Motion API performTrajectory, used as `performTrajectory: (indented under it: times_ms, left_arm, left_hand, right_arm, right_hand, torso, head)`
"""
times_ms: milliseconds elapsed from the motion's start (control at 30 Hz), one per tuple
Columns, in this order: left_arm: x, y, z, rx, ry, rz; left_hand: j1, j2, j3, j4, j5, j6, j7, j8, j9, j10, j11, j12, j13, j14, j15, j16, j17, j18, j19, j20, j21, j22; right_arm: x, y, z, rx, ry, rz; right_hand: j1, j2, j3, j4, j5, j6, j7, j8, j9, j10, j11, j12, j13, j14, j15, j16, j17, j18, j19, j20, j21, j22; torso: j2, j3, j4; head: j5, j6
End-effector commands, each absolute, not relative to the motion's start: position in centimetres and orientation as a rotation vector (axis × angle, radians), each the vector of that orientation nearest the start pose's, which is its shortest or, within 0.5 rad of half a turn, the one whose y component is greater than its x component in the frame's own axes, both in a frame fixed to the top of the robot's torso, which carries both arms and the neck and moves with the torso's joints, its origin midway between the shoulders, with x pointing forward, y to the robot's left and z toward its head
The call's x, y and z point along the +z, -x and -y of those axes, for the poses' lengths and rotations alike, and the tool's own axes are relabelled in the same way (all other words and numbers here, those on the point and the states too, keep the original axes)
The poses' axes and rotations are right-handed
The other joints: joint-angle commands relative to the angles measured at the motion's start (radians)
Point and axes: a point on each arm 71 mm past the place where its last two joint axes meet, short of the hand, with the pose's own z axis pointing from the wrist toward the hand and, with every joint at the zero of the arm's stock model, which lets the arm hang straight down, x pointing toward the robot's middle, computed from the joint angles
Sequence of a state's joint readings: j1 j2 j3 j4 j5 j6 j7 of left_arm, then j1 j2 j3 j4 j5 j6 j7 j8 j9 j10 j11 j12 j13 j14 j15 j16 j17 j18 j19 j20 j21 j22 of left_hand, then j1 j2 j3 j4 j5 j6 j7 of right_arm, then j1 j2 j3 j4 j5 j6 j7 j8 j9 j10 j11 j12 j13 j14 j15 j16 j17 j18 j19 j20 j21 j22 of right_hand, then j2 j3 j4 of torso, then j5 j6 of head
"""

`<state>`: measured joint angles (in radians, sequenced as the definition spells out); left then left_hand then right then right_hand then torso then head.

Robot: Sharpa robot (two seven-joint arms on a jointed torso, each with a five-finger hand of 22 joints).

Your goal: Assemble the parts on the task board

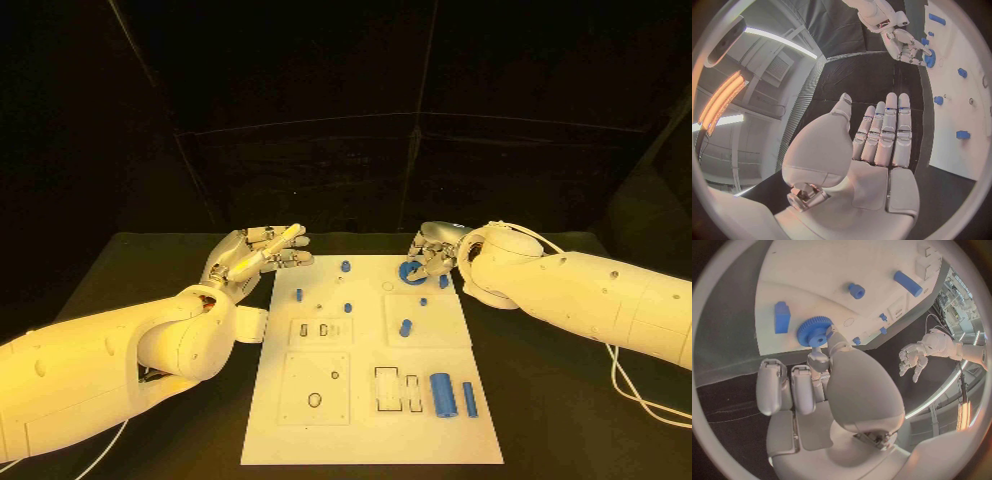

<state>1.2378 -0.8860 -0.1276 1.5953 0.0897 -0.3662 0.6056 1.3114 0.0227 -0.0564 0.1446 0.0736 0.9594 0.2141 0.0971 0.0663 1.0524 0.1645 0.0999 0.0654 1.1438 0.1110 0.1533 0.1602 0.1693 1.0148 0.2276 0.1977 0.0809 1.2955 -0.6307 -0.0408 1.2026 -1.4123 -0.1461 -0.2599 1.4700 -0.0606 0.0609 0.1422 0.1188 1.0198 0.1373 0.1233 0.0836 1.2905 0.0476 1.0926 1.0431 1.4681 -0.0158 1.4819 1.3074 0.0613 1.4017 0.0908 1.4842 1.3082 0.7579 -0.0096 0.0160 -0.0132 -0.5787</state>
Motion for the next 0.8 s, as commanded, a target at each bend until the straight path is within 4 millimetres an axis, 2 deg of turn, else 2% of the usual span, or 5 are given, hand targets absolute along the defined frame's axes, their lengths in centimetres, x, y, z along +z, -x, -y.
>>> performTrajectory:
  times_ms: [33,333,533,667,800]
  left_arm:
    - [-17.39,-47.25,-21.55,-1.618,1.080,-1.255]
    - [-17.41,-47.25,-21.60,-1.615,1.082,-1.257]
    - [-17.41,-47.25,-21.63,-1.614,1.083,-1.258]
    - [-17.41,-47.24,-21.65,-1.614,1.083,-1.258]
    - [-17.41,-47.24,-21.67,-1.613,1.084,-1.258]
  left_hand:
    - [0.000,0.012,-0.003,-0.006,-0.004,0.005,0.004,-0.005,-0.001,0.001,0.002,-0.005,-0.001,-0.003,0.006,-0.003,0.001,0.014,0.008,-0.001,-0.005,-0.001]
    - [0.000,0.013,-0.003,-0.006,-0.004,0.006,0.004,-0.005,-0.001,0.001,0.002,-0.005,-0.001,-0.003,0.006,-0.004,0.002,0.014,0.009,-0.001,-0.006,-0.001]
    - [0.000,0.013,-0.003,-0.006,-0.004,0.006,0.004,-0.005,-0.001,0.001,0.002,-0.006,-0.001,-0.003,0.006,-0.004,0.002,0.014,0.009,-0.001,-0.006,-0.002]
    - [0.000,0.013,-0.003,-0.006,-0.004,0.006,0.004,-0.005,-0.001,0.001,0.002,-0.006,-0.001,-0.003,0.006,-0.005,0.002,0.014,0.009,-0.001,-0.006,-0.002]
    - [0.000,0.013,-0.003,-0.006,-0.004,0.006,0.004,-0.005,-0.001,0.001,0.002,-0.006,-0.001,-0.003,0.006,-0.005,0.002,0.014,0.009,-0.001,-0.006,-0.002]
  right_arm:
    - [-16.38,-55.95,19.39,0.327,0.114,-1.730]
    - [-16.10,-55.72,19.09,0.318,0.162,-1.689]
    - [-16.08,-55.55,18.90,0.334,0.168,-1.690]
    - [-16.19,-55.51,19.04,0.336,0.161,-1.707]
    - [-16.30,-55.56,19.29,0.332,0.152,-1.721]
  right_hand:
    - [0.013,0.020,0.026,-0.013,-0.038,0.028,-0.009,0.011,0.005,0.014,-0.007,0.019,0.022,0.059,-0.012,0.006,0.028,-0.009,0.011,-0.003,0.007,0.025]
    - [0.014,0.011,0.056,-0.033,-0.048,0.026,-0.008,-0.001,0.000,0.013,-0.007,0.020,0.028,0.060,-0.014,0.008,0.034,-0.011,0.016,-0.007,0.010,0.033]
    - [-0.056,-0.048,0.054,-0.013,-0.061,-0.033,0.007,-0.041,-0.014,0.001,0.009,0.006,0.019,0.060,0.000,0.008,0.036,-0.012,0.016,0.004,0.011,0.035]
    - [-0.090,-0.081,0.050,0.013,-0.049,-0.056,0.013,-0.053,-0.016,-0.009,0.015,-0.003,0.011,0.060,0.006,0.008,0.036,-0.012,0.015,0.010,0.010,0.035]
    - [-0.098,-0.091,0.051,0.028,-0.041,-0.062,0.016,-0.054,-0.015,-0.014,0.018,-0.008,0.008,0.060,0.008,0.007,0.036,-0.012,0.015,0.012,0.010,0.035]
  torso:
    - [0.000,0.0001,0.0006]
    - [0.000,-0.0001,0.0003]
    - [0.000,0.0003,0.0005]
    - [0.000,-0.0003,0.0010]
    - [0.001,-0.0001,0.0011]
  head:
    - [-0.001,-0.002]
    - [-0.003,-0.002]
    - [-0.005,-0.001]
    - [-0.007,-0.001]
    - [-0.008,-0.002]
